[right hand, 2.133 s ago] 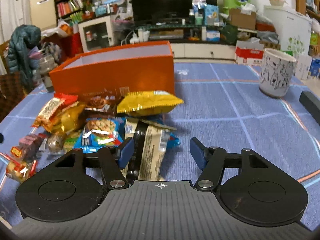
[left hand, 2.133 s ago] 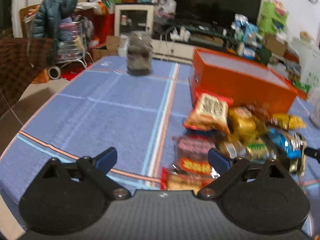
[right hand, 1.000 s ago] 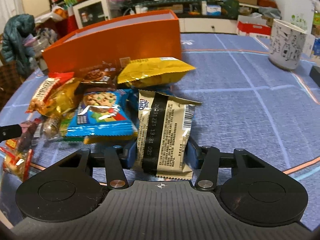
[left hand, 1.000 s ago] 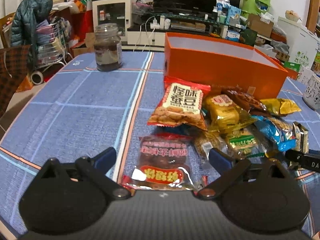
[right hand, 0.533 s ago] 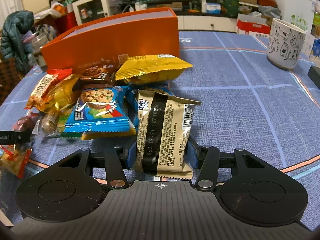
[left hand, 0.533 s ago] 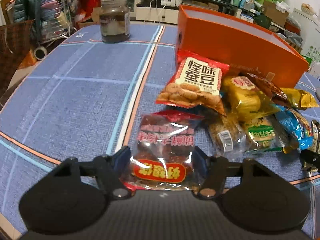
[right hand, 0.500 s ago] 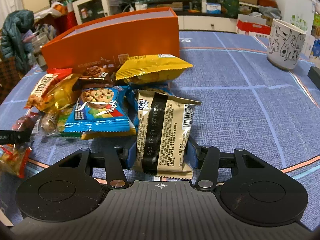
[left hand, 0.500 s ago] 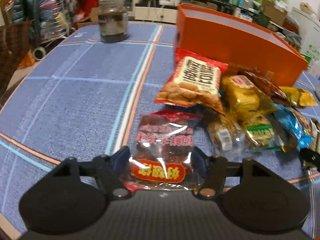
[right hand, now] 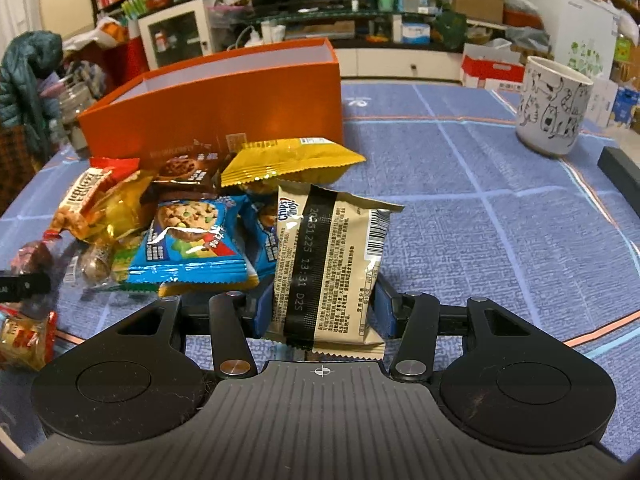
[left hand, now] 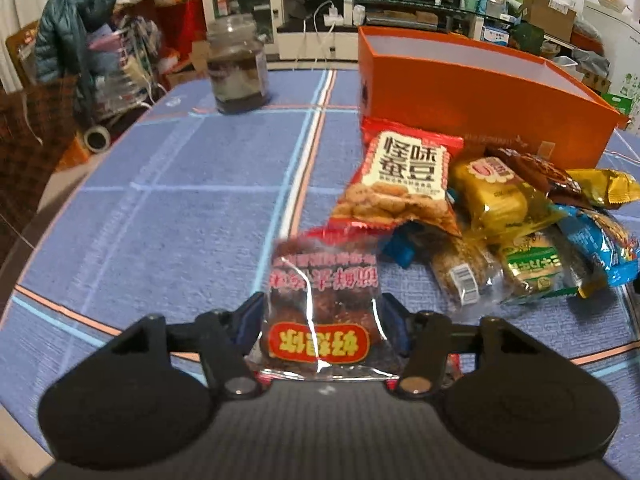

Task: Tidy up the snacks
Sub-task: 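Grasp the beige wafer bar with the right tool while the left tool grasps the red jujube bag, then carry the wafer bar and jujube bag over the orange box with both tools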

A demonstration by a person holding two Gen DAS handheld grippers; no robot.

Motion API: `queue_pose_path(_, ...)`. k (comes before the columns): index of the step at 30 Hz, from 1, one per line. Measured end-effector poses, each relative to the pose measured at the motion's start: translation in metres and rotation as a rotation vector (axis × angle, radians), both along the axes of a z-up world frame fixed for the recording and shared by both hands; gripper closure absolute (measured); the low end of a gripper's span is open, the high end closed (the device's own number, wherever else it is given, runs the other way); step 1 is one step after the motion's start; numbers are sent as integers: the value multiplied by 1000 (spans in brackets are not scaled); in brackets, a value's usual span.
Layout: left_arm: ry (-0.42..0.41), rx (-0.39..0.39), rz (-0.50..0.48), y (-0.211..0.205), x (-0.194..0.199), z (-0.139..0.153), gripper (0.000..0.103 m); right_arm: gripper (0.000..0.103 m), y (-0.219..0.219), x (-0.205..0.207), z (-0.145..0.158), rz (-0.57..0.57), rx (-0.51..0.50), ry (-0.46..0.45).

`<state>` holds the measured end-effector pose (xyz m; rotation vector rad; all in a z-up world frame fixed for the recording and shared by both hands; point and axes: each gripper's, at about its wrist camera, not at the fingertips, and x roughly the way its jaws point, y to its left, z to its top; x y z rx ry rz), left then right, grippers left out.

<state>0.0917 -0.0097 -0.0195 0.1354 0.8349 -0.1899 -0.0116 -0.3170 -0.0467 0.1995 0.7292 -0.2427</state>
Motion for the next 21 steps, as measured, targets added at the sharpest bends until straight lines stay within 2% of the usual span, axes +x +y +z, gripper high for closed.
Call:
queue_pose_path(10,-38,32,11,8,-2,5,45,66,-3,-3,6,-13,-15,-26)
queue_pose_path(15,-53,42,25,13,-5,7,45,66,4,-8,16,-6,-112,-71)
queue_pose_path(21,-73,62,51,19,-7,11,45,66,4,-9,23,-6,-131,-98)
